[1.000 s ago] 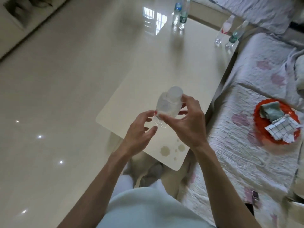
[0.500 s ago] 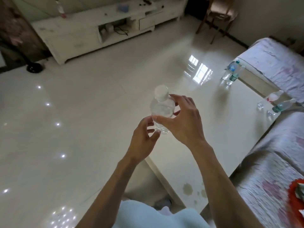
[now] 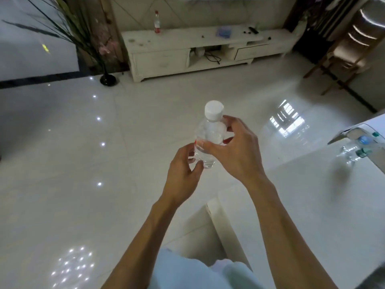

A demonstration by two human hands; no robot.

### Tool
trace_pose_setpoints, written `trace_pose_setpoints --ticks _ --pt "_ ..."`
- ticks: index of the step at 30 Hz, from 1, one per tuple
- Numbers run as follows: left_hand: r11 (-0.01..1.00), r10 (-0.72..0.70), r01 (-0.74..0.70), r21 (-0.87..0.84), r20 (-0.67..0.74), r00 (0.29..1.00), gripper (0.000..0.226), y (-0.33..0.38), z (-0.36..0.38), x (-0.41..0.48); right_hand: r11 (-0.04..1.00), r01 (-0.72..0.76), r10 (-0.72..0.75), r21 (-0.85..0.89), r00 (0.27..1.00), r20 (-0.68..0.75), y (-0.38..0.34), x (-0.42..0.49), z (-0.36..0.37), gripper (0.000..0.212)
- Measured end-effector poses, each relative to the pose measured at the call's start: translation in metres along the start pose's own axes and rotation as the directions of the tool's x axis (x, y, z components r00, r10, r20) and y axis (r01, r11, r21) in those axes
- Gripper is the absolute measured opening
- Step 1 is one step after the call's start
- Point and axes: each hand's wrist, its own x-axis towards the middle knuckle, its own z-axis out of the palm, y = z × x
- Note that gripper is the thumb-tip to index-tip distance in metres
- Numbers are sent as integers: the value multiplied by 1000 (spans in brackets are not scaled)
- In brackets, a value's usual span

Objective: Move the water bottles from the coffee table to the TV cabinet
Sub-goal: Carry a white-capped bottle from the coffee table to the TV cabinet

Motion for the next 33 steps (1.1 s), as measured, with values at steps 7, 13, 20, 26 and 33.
trace_pose_setpoints --ticks 7,13,20,26,33 --pt "999 -43 41 -15 -138 990 39 -23 -60 49 997 35 -41 61 994 104 -38 62 61 72" --pt "996 -91 91 -9 -220 971 39 -44 -87 112 993 51 -72 106 976 204 -44 135 108 71" --pt "989 -143 144 -18 -288 947 34 -48 -104 229 987 71 -109 142 954 280 -43 259 150 71" --pt "985 -164 174 -2 -337 927 35 -44 -117 324 980 105 -153 172 941 302 -50 354 173 70" --pt "982 -169 187 17 -356 919 35 -65 -147 414 979 94 -151 179 930 335 -62 440 218 71"
